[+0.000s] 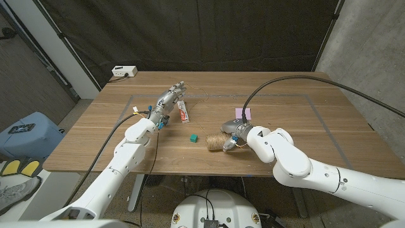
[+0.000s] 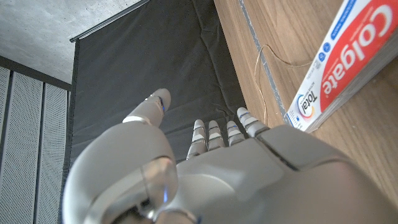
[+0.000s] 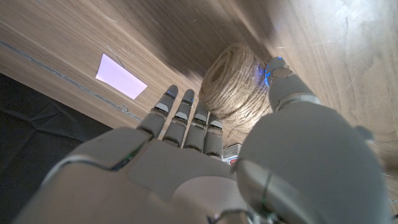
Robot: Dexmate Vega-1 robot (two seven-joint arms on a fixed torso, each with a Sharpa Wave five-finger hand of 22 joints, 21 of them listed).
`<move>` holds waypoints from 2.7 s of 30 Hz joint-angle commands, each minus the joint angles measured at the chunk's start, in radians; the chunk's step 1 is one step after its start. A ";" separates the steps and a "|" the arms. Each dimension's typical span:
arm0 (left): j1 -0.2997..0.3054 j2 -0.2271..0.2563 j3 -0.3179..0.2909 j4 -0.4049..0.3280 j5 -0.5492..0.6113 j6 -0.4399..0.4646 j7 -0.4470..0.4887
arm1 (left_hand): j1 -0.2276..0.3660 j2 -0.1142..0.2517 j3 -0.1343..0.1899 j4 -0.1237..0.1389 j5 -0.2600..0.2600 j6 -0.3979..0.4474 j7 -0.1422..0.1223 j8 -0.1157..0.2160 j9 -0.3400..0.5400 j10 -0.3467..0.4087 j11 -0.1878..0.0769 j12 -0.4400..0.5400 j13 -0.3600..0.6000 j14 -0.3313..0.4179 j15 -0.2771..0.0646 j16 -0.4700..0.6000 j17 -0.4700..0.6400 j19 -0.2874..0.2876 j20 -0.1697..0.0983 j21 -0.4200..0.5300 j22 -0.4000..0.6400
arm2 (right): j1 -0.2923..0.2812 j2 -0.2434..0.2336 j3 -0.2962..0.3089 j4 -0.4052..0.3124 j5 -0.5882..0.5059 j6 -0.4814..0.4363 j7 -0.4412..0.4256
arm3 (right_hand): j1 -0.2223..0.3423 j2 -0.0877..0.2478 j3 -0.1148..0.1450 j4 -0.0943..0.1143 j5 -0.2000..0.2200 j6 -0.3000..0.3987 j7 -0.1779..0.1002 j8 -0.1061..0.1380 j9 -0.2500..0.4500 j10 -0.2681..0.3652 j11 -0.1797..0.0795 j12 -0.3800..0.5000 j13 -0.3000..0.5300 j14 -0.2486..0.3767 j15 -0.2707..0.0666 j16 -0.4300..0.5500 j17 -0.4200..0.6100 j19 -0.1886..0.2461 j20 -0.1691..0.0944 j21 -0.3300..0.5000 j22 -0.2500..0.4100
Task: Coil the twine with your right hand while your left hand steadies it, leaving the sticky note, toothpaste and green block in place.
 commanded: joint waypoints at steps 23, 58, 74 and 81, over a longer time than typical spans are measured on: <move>0.009 -0.003 0.006 -0.017 0.006 0.010 0.015 | 0.021 0.002 -0.009 0.004 0.008 0.012 0.002 0.004 0.002 0.010 0.000 0.005 0.005 0.002 0.005 0.004 0.004 0.007 0.004 0.006 0.005 | -0.072 -0.026 0.053 0.004 0.034 0.050 -0.163 | 0.036 -0.011 0.042 0.000 0.004 0.118 -0.038 0.036 0.001 0.111 -0.074 0.043 0.011 0.092 -0.105 0.015 0.006 0.042 -0.022 0.010 0.004; -0.047 -0.025 0.023 0.042 0.001 0.012 0.002 | 0.027 0.002 -0.018 0.005 0.012 0.015 0.003 0.003 0.002 0.011 0.005 0.004 0.006 0.002 0.007 0.004 0.004 0.008 0.005 0.007 0.005 | -0.096 -0.079 0.143 0.018 0.265 0.153 -0.366 | 0.036 -0.019 0.055 0.000 0.004 0.161 -0.050 0.046 -0.002 0.151 -0.093 0.045 0.004 0.122 -0.133 0.012 0.008 0.075 -0.049 0.013 0.004; -0.082 -0.039 0.036 0.080 0.002 0.009 0.002 | 0.029 0.002 -0.023 0.006 0.014 0.015 0.001 0.003 0.002 0.013 0.001 0.005 0.006 0.003 0.006 0.004 0.004 0.008 0.005 0.007 0.005 | -0.086 -0.099 0.173 0.018 0.314 0.171 -0.402 | 0.039 -0.015 0.058 0.001 0.003 0.176 -0.053 0.048 -0.003 0.161 -0.096 0.042 0.002 0.163 -0.149 0.026 0.013 0.091 -0.048 0.014 0.005; -0.096 -0.044 0.040 0.091 0.002 0.007 0.004 | 0.030 0.002 -0.025 0.006 0.015 0.015 0.002 0.003 0.002 0.013 0.002 0.005 0.006 0.003 0.005 0.004 0.004 0.008 0.005 0.007 0.005 | -0.070 -0.102 0.180 0.026 0.326 0.176 -0.397 | 0.046 -0.009 0.055 0.001 0.002 0.178 -0.055 0.047 -0.004 0.162 -0.097 0.039 0.001 0.199 -0.160 0.044 0.020 0.094 -0.048 0.013 0.005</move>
